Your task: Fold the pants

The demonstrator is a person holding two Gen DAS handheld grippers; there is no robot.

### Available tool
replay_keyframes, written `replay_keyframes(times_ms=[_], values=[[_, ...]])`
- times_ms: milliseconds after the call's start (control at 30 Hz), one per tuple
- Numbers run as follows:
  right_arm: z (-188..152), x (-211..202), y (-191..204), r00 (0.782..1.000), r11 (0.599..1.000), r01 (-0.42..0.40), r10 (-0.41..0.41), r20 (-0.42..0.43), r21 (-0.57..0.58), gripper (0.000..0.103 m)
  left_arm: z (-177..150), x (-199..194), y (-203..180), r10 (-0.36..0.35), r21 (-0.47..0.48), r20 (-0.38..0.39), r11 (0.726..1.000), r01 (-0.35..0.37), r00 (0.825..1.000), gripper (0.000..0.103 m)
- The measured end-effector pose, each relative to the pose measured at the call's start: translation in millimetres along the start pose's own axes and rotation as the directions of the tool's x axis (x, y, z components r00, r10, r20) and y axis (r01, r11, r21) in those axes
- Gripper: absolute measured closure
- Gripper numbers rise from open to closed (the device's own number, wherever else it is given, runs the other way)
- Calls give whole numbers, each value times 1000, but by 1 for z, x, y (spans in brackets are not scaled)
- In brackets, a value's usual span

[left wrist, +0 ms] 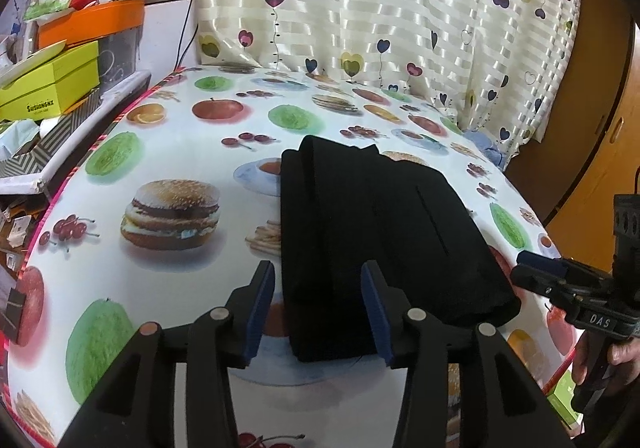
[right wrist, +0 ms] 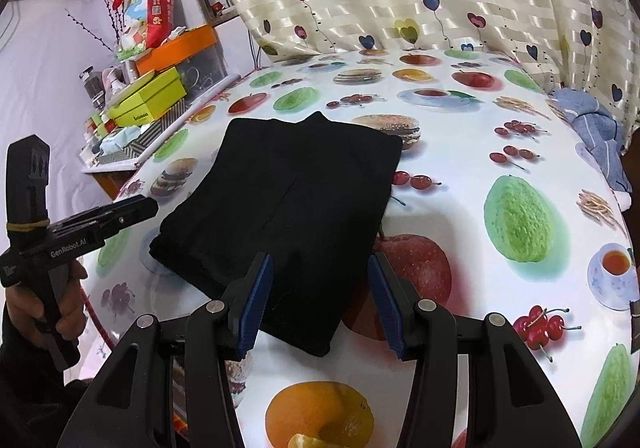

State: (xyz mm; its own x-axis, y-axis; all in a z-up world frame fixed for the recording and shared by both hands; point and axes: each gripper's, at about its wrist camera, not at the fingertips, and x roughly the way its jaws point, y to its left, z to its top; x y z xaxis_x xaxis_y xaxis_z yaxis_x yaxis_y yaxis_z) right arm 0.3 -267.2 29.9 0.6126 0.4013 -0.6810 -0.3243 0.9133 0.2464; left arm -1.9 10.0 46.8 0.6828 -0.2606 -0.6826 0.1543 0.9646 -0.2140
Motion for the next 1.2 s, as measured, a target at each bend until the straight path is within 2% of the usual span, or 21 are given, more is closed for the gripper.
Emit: replay_keyframes(times_ms=[467,600,700,967,1000,1067,1133,1200], values=[[15,29,-12,999,1000,-3,4,-33,14,51,19,43,9,-30,-43,-58,999,28,998,48],[20,44,-26,998,996,-33,38,-49,83,51,22,60,16,-45,-78,-90,996,38,995,46],[21,54,-35,996,990,-56,65,-68,130,51,22,69,22,-76,-117,-98,991,65,992,41],[29,63,-36,990,977,-117,129,-52,180,50,24,75,12,-92,-95,-90,992,83,992,43],[30,64,-36,990,975,-119,131,-52,188,51,24,75,11,-91,-98,-92,992,82,992,47],[31,66,-36,991,975,-105,118,-58,194,63,25,76,14,-125,-124,-100,986,112,987,54],[31,65,-39,992,974,-104,117,-55,204,79,25,76,18,-152,-151,-101,979,136,983,61],[32,63,-42,989,967,-129,142,-46,221,85,25,74,19,-157,-163,-96,977,140,983,66]])
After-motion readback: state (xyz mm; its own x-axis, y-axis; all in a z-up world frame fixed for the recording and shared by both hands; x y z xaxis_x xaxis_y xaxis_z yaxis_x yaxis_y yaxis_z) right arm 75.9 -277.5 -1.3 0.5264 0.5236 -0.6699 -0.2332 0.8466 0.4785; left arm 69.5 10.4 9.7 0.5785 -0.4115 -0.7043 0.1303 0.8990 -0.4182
